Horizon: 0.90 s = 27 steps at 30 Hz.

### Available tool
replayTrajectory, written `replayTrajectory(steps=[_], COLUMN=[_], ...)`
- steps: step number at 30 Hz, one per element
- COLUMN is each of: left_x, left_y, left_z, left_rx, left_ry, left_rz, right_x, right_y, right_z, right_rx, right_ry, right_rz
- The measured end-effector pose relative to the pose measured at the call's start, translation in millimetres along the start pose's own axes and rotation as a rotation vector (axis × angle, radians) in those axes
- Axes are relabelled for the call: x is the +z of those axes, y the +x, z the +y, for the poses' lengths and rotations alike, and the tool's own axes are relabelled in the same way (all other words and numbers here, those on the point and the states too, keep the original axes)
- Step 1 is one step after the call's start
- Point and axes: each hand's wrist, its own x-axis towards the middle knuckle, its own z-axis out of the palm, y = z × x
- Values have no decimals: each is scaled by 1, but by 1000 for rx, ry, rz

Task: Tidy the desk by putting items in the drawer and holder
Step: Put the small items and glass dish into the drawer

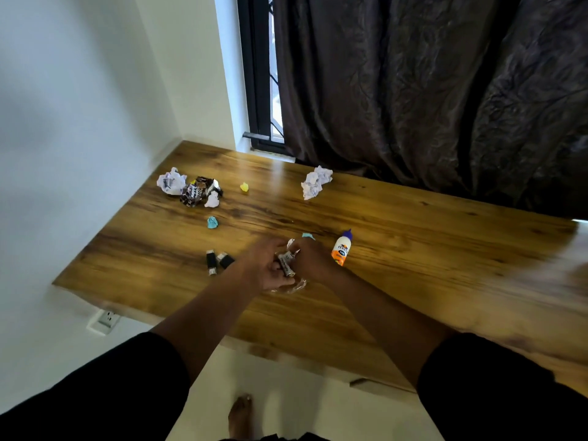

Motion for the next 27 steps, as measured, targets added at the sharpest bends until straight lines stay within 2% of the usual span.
replayTrajectory(steps=[3,11,17,27], left_x=[-4,-12,-16,-20], left_y=[0,-11,-19,-28], left_z=[10,23,20,9], left_rx=[-26,-67,-57,41], left_ry=[46,113,49,-24], left_rz=[-31,-74,-98,-94], right_x=[-1,13,25,28], right_y=[0,7,6,-6], right_z=[-2,-14,-15,-7], right_rx=[-50,-3,-30,-83], right_ry=[-49,-281,-428,-415], right_rz=[-9,75,124,193])
